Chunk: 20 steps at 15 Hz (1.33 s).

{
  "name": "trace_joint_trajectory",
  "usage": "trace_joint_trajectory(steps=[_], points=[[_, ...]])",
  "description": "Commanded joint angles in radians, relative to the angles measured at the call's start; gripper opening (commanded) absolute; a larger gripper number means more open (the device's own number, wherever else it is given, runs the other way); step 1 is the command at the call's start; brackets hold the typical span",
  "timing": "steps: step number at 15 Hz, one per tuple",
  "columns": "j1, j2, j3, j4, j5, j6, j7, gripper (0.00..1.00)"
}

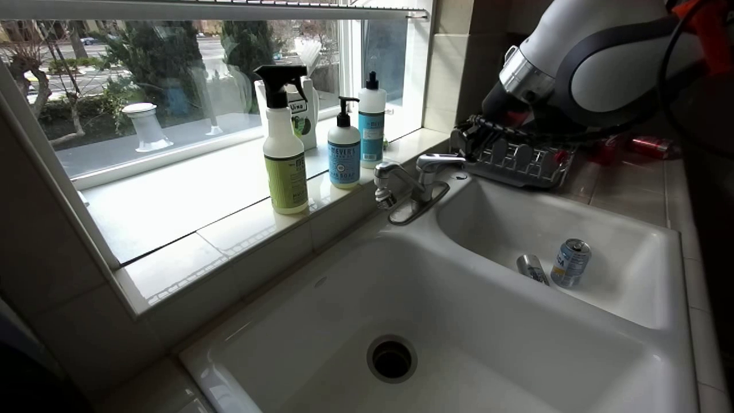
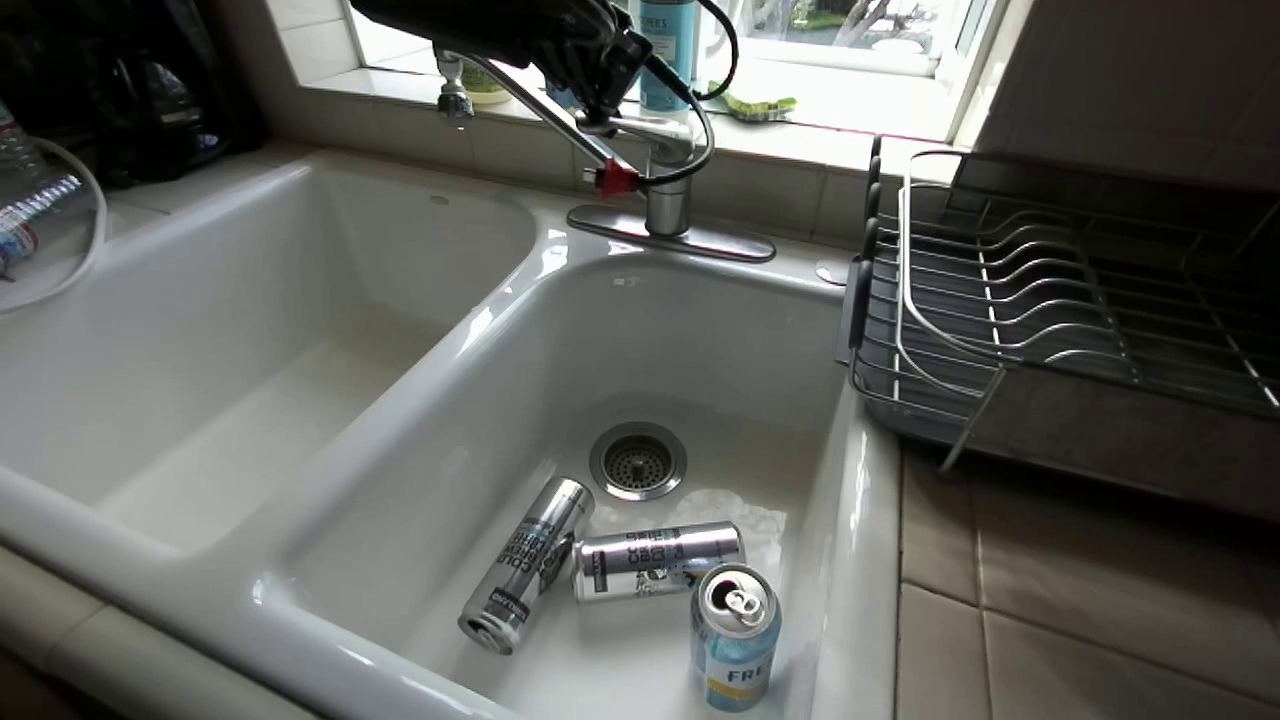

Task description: Close the tap

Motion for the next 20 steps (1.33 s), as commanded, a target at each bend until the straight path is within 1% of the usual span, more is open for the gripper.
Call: trace_joint_trajectory(steps=[1,4,8,13,17,20], points=[[0.006,0.0,0.002,-0.046,-0.025,-0.007,0.012,0.0],[-0.004,-0.016,0.009,-0.049,-0.07,0.004,0.027,0.0],[-0.01,-0.013,0.012,-0.057,-0.122,0.074,0.041,0.0],[-0.003,0.005,0.01,-0.066,-0.103,0.171,0.04,0.0],[-0.032,-0.03,0.031,-0.084,-0.174,0.174,0.097,0.0],[-0.049,-0.089,0.055,-0.106,-0.24,0.163,0.161,0.0]])
